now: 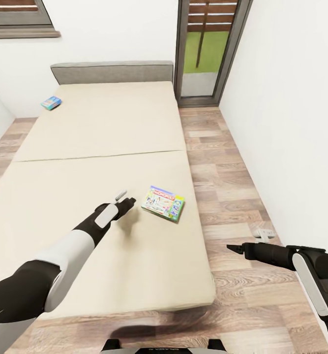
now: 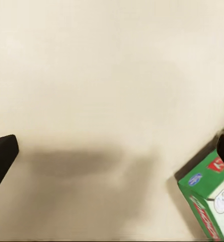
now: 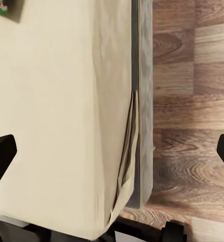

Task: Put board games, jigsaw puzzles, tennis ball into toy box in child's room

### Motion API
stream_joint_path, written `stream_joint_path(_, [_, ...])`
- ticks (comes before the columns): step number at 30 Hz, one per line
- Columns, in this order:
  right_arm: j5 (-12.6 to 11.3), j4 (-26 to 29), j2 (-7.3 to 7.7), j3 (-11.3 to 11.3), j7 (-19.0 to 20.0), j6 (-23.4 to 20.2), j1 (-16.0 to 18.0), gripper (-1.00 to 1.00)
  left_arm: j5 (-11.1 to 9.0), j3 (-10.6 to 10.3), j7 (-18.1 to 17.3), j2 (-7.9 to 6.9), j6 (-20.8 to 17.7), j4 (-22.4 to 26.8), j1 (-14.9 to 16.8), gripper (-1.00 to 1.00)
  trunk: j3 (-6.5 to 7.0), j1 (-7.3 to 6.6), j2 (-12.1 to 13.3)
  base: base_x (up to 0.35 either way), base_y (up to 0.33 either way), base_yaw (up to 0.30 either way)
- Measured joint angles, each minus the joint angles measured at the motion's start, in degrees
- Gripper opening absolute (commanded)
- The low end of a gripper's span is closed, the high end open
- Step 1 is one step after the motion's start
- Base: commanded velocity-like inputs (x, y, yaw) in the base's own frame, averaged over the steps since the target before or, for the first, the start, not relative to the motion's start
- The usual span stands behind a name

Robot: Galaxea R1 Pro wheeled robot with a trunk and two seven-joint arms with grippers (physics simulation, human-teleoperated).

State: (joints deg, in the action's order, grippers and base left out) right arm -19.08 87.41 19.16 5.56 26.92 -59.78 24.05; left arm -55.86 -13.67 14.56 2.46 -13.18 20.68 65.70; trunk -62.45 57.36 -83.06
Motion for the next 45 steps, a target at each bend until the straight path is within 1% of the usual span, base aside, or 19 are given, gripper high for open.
stream_joint_path(13, [0.0, 0.0, 0.0, 0.0, 0.0, 0.0, 0.0, 1.0, 0.1, -0.2, 0.0, 0.31, -0.2, -2.7, 0.0, 1.0, -0.01, -0.83, 0.0, 0.0, 0.0, -0.217])
stream_joint_path(14, [0.0, 0.0, 0.0, 0.0, 0.0, 0.0, 0.0, 1.0, -0.1, -0.1, 0.0, 0.38, -0.2, -2.7, 0.0, 1.0, -0.01, -0.85, 0.0, 0.0, 0.0, -0.246])
stream_joint_path(15, [0.0, 0.0, 0.0, 0.0, 0.0, 0.0, 0.0, 1.0, 0.3, -0.2, 0.2, 0.44, -0.2, -2.7, 0.0, 1.0, -0.01, -0.85, 0.0, 0.0, 0.0, -0.249])
stream_joint_path(16, [0.0, 0.0, 0.0, 0.0, 0.0, 0.0, 0.0, 1.0, 0.1, -0.2, 0.0, 0.5, -0.2, -2.7, 0.0, 1.0, -0.01, -0.85, 0.0, 0.0, 0.0, -0.251])
stream_joint_path(17, [0.0, 0.0, 0.0, 0.0, 0.0, 0.0, 0.0, 1.0, 0.5, -0.2, 0.2, 0.58, -0.2, -2.7, 0.0, 1.0, -0.01, -0.84, 0.0, 0.0, 0.0, -0.251])
stream_joint_path(19, [-0.1, 0.0, 0.0, 0.0, 0.0, 0.0, 0.0, 1.0, 0.5, -0.2, 0.2, 0.61, -0.2, -2.7, 0.0, 1.0, -0.01, -0.84, 0.0, 0.0, 0.0, -0.252])
stream_joint_path(20, [-0.1, 0.0, 0.0, 0.0, 0.0, 0.0, 0.0, 1.0, -0.1, -0.1, 0.0, 0.71, -0.2, -2.7, 0.0, 1.0, -0.01, -0.84, 0.0, 0.0, 0.0, -0.252])
stream_joint_path(22, [-0.1, 0.0, 0.0, 0.0, 0.0, 0.0, 0.0, 1.0, 0.5, -0.3, 0.3, 0.75, -0.3, -2.7, 0.0, 1.0, -0.01, -0.83, 0.0, 0.0, 0.0, -0.249])
stream_joint_path(24, [0.0, 0.0, 0.0, 0.0, 0.0, 0.0, 0.0, 1.0, 0.0, -0.2, 0.1, 0.81, -0.2, -2.7, 0.0, 1.0, -0.01, -0.84, 0.0, 0.0, 0.0, -0.242])
stream_joint_path(27, [0.0, 0.0, 0.0, 0.0, 0.0, 0.0, 0.0, 1.0, 0.4, -0.2, 0.2, 0.89, -0.2, -2.7, 0.0, 1.0, -0.01, -0.82, 0.0, 0.0, 0.0, -0.226])
stream_joint_path(29, [0.0, 0.0, -0.02, 0.0, 0.0, 0.0, 0.0, 1.0, 0.1, -0.2, 0.1, 0.96, -0.2, -2.7, 0.0, 1.0, -0.01, -0.82, 0.0, 0.0, 0.0, -0.192])
stream_joint_path(30, [-0.1, 0.0, -0.03, 0.0, 0.0, 0.0, 0.0, 1.0, 0.3, -0.2, 0.2, 0.99, -0.2, -2.7, 0.0, 1.0, -0.01, -0.82, 0.0, 0.0, 0.0, -0.141])
stream_joint_path(33, [0.0, 0.0, -0.05, 0.0, 0.0, 0.0, 0.0, 1.0, -0.2, -0.2, 0.1, 1.06, -0.2, -2.7, 0.0, 1.0, -0.01, -0.82, 0.0, 0.0, 0.0, -0.115])
stream_joint_path(45, [0.0, 0.1, -0.08, 0.0, 0.0, 0.0, 0.0, 1.0, -0.4, -0.1, 0.1, 1.15, -0.3, -2.7, 0.0, 1.0, -0.01, -0.82, 0.0, 0.0, 0.0, -0.039])
